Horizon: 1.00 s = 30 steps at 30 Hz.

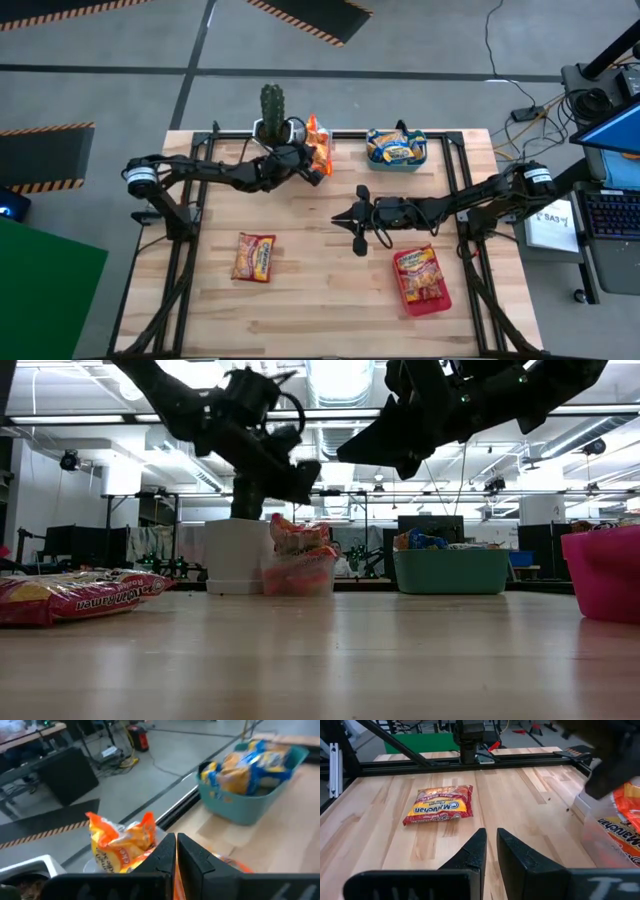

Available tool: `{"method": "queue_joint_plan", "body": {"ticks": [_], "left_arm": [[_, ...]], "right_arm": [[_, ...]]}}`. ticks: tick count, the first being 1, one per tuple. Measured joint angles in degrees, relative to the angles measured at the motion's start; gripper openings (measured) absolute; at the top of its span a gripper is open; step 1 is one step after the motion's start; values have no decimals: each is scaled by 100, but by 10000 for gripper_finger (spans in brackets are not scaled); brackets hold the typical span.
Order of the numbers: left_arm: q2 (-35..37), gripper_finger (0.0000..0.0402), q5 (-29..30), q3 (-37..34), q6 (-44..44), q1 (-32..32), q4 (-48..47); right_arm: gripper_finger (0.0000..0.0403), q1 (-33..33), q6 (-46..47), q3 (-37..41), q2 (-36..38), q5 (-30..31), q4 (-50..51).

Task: Sort Maruchan noodles
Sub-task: Put the orange noodle pack into the transparent bin

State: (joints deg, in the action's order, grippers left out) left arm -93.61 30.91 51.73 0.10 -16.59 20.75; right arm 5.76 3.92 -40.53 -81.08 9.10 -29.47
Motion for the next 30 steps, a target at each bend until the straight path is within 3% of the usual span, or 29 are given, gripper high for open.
{"method": "queue_joint_plan", "body": {"ticks": [15, 30], "left_arm": [[-866, 0, 12, 103, 601, -110, -263], [-542, 0, -5, 100, 647, -24, -300]], "right_arm": [[34, 0, -2, 6, 0, 0, 4], [34, 0, 63, 7, -1, 0, 5]]}}
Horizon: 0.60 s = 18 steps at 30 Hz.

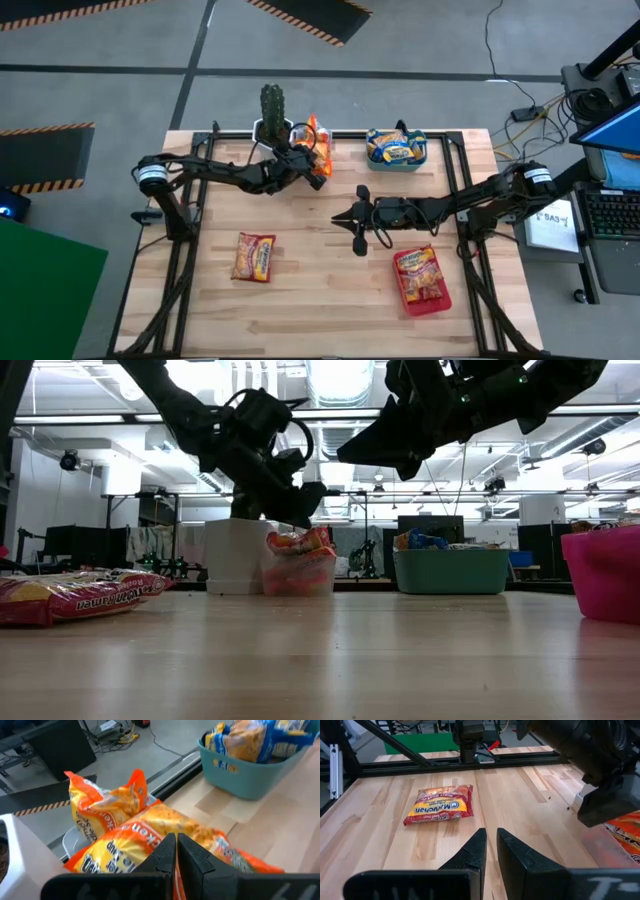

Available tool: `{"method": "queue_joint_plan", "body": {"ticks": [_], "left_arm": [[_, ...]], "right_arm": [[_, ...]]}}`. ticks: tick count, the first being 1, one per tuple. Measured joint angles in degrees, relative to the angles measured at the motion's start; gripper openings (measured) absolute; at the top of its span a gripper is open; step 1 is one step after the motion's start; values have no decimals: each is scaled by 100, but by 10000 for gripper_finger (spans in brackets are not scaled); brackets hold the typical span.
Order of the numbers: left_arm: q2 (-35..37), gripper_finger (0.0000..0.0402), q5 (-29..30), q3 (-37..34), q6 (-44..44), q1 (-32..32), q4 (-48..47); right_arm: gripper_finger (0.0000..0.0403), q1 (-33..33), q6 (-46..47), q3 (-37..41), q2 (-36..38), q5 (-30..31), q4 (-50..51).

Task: Sort Maruchan noodles
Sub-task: Put the orange noodle pack into the transparent bin

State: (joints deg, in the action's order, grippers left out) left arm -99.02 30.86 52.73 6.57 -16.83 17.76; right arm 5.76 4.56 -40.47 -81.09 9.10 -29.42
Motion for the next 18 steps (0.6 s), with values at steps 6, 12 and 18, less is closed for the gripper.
{"method": "queue_joint_plan", "body": {"ticks": [6, 12, 18], "left_arm": [[-357, 0, 12, -2, -4, -18, 305], [-639, 0, 14, 1, 99, -10, 388], [-421, 0, -7, -4, 49, -10, 296]], "right_arm": [[34, 0, 0, -2, -1, 2, -3], [34, 0, 0, 0, 0, 0, -5], [34, 0, 2, 0, -1, 0, -5]]}}
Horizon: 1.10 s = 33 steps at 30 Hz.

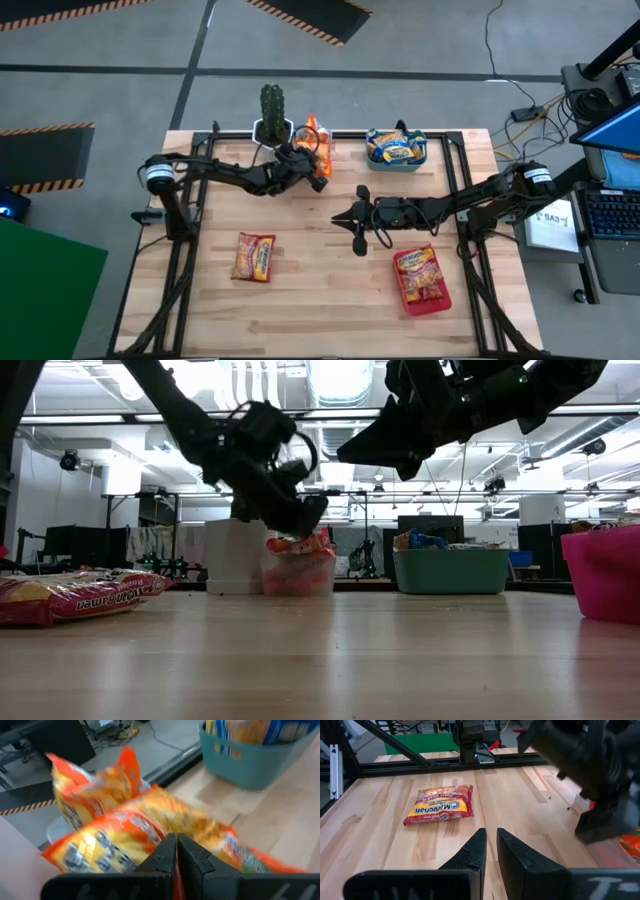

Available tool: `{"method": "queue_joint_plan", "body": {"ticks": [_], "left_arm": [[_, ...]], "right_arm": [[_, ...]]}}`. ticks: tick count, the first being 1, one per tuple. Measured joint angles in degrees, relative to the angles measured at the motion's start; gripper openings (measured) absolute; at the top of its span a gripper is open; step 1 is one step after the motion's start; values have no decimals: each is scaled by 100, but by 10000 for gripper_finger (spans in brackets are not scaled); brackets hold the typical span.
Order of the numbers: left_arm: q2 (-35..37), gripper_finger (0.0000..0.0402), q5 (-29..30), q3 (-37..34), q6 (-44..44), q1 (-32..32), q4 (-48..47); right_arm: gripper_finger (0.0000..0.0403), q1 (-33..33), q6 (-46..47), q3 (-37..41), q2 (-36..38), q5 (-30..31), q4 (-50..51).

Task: Sort Maruchan noodles
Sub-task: Put the orange noodle pack into the transparent bin, then put the red noodle pack into the red bin

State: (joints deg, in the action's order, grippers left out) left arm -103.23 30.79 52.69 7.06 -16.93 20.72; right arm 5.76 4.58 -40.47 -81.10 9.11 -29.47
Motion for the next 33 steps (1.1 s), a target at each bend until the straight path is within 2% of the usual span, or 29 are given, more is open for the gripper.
{"method": "queue_joint_plan", "body": {"ticks": [5, 10, 13, 18, 21, 24, 29, 33], "left_arm": [[567, 0, -61, 0, -112, 87, -324], [1300, 0, -204, 0, -338, 518, -1144], [1749, 0, -527, 0, -395, 911, -1937], [2327, 0, -1576, 2, 47, 1621, -3604], [2450, 0, -2230, 1, 630, 2086, -4570], [2453, 0, -2589, 2, 1220, 2644, -5498], [2176, 0, -2604, -51, 2163, 3548, -6779], [1795, 0, -2556, -195, 2657, 3907, -7050]], "right_arm": [[34, 0, 146, 0, 1, 0, 23], [34, 0, 337, -2, 36, 0, 228], [34, 0, 641, -41, 125, -11, 786], [34, -1, 1473, -226, 306, -411, 2181], [34, 24, 1997, -267, 337, -867, 2748], [34, 101, 2291, -268, 334, -1174, 2923], [34, 247, 2347, -265, 329, -1213, 2888], [34, 249, 2335, -291, 326, -1192, 2837]]}}
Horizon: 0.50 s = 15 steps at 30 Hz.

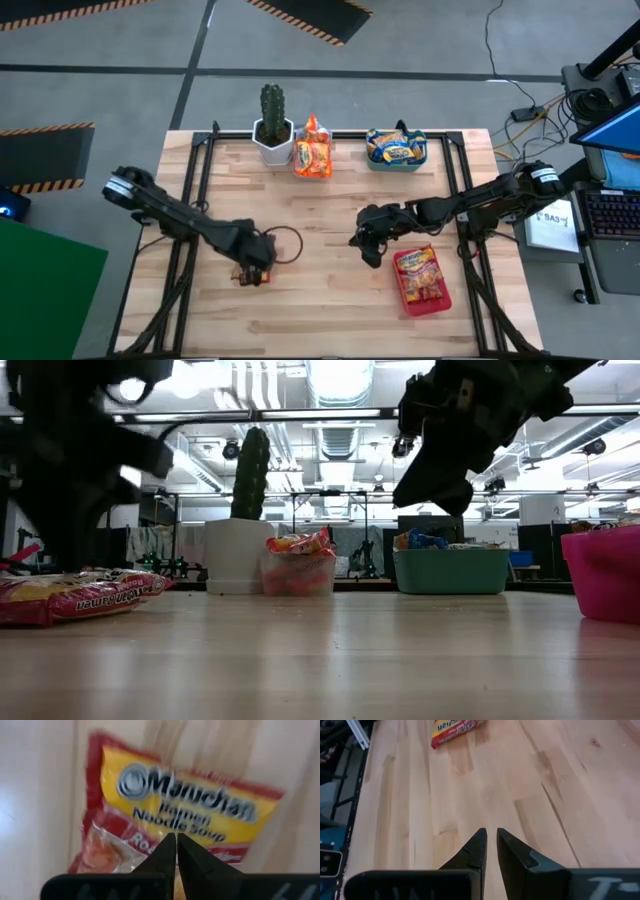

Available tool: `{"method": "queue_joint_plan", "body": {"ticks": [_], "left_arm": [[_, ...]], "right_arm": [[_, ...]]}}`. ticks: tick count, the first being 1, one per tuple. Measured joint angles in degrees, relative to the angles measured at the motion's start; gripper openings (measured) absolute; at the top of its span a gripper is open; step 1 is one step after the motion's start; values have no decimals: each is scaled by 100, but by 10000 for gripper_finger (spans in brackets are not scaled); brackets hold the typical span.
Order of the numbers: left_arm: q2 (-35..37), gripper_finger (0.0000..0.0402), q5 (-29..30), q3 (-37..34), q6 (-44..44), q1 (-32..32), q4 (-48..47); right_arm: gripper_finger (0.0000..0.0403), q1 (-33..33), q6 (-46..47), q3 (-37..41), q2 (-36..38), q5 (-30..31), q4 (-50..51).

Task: Sort Maruchan noodles
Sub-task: Put the red noodle pack into the red bin

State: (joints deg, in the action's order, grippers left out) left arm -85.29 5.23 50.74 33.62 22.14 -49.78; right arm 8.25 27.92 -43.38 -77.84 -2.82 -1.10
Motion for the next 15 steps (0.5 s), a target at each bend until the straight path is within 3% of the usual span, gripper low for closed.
{"method": "queue_joint_plan", "body": {"ticks": [7, 12, 15], "left_arm": [[-821, 0, 256, -33, -165, 8, 375], [-1185, 0, 1425, 659, -1691, -190, 1912], [-1174, 0, 1545, 1249, -2963, -238, 2619]], "right_arm": [[34, 0, 2, -2, 0, -10, -6], [34, 0, 153, -2, 0, -19, 43], [34, 0, 677, -2, 0, -19, 153]]}}
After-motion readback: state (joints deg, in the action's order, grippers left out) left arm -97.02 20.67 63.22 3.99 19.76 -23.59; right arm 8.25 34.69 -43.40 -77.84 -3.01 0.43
